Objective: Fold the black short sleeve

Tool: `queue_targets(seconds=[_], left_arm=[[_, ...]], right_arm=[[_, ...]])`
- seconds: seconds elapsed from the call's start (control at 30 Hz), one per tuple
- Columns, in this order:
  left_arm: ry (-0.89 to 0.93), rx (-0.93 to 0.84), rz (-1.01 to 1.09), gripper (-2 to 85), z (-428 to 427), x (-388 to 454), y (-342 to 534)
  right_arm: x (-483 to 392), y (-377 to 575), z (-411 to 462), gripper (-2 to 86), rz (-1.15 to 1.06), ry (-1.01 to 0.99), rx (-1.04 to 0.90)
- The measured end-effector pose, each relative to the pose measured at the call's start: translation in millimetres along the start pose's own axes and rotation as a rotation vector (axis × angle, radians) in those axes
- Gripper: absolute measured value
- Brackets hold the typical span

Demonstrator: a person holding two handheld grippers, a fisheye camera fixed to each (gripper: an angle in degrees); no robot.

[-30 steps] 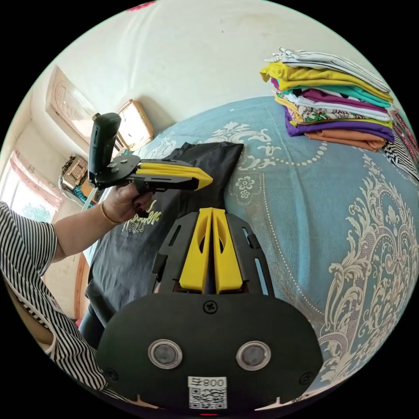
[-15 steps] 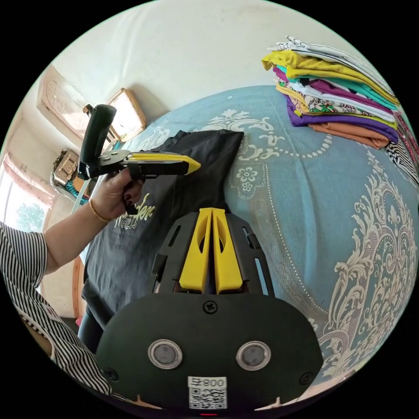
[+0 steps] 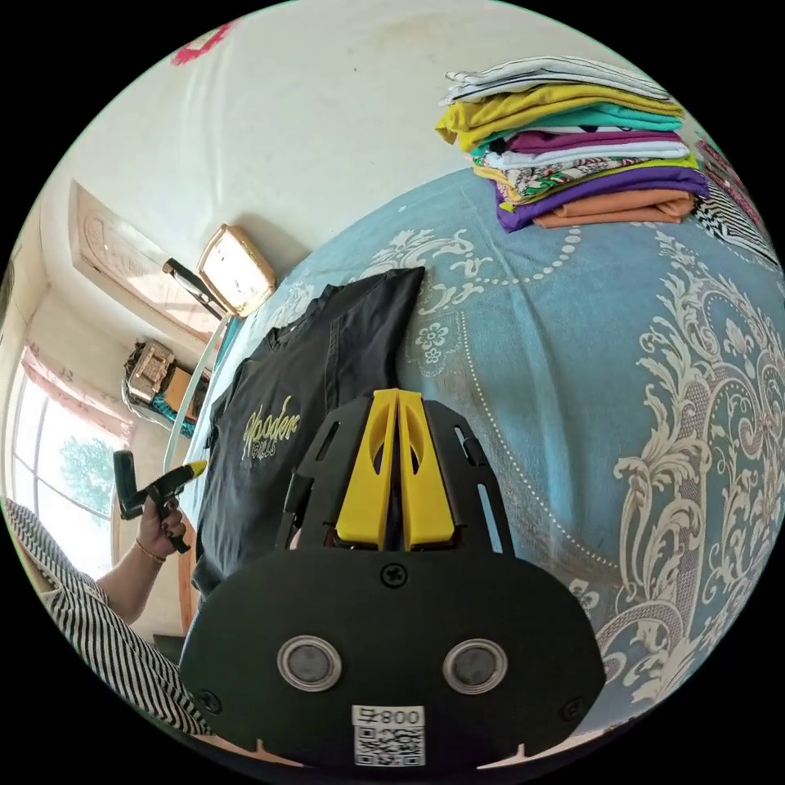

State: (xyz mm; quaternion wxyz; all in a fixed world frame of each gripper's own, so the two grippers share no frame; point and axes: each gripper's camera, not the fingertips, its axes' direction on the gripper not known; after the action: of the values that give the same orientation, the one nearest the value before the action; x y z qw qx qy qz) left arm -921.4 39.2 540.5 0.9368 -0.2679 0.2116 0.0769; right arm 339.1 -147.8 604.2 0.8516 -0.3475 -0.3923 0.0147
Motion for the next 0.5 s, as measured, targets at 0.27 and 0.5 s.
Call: queue_targets(seconds=[0.27,0.5], left_arm=[[0.038,0.254,-0.408,9.7,-118,-160,38],[0.103,0.365,-0.578,8.0,-165,-253,53]], right_arm=[[-96,-27,43,1.0,-0.171,-0.213,-0.075],[-222,-43,157,3.1,-0.403,-0.337,-0.307]])
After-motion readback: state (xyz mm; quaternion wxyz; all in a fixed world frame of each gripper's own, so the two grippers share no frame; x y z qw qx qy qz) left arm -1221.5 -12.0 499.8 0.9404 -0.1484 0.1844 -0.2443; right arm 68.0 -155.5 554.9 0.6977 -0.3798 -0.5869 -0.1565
